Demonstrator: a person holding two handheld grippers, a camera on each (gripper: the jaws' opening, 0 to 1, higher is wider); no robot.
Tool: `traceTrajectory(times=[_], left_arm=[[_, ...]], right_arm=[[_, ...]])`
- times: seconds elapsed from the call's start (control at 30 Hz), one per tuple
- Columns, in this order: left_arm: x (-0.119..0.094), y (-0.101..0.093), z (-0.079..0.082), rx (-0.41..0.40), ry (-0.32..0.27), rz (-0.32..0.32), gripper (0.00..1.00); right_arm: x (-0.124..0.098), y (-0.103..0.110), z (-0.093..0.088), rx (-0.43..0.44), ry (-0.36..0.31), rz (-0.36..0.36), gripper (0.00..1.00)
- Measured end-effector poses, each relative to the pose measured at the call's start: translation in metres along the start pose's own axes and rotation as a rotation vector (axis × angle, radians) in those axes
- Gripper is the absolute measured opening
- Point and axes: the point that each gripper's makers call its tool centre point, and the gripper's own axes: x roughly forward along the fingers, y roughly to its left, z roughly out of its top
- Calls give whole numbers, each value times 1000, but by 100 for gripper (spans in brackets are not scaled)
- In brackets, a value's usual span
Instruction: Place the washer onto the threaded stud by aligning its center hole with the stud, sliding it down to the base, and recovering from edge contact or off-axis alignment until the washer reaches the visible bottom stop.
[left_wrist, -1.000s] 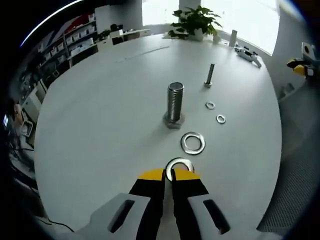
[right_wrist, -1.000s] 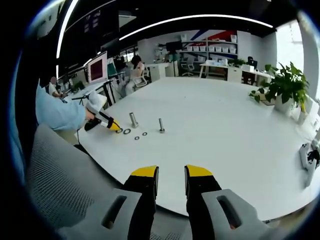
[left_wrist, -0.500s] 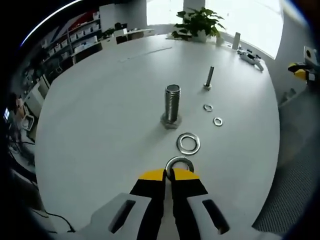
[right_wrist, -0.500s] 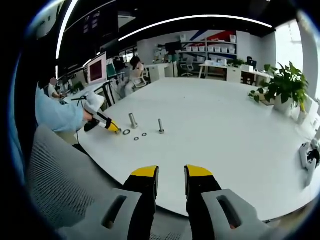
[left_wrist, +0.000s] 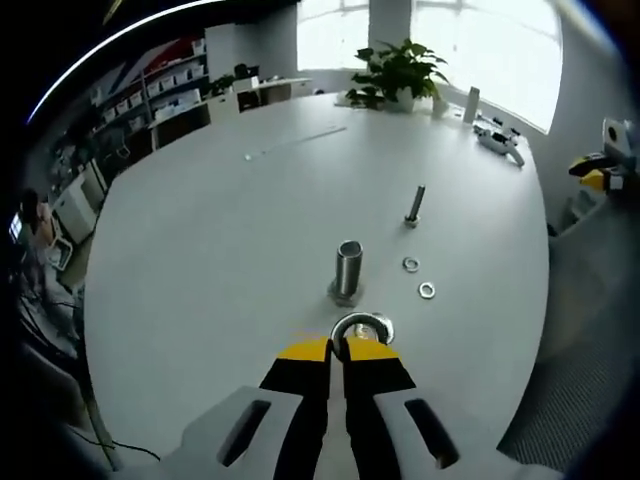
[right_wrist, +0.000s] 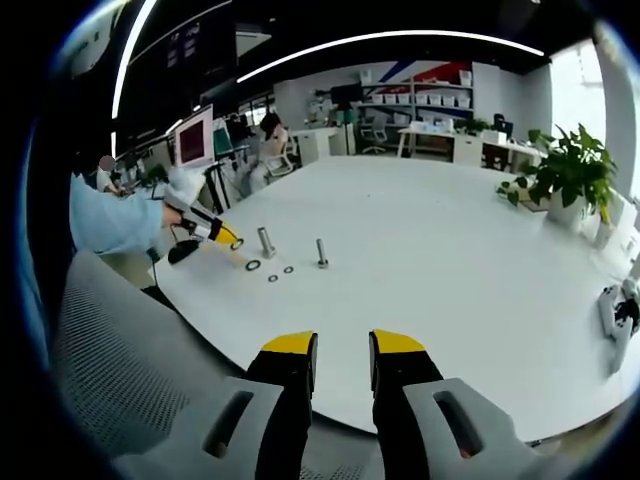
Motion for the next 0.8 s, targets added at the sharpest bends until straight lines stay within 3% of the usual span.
traceTrajectory(times=[0.43, 0.8], left_arm=[[10, -4, 41, 31, -66, -9, 2], [32, 4, 48, 13, -45, -18, 2]], right_arm=[[0, -1, 0, 1, -4, -1, 23], [0, -1, 1, 5, -8, -3, 23]])
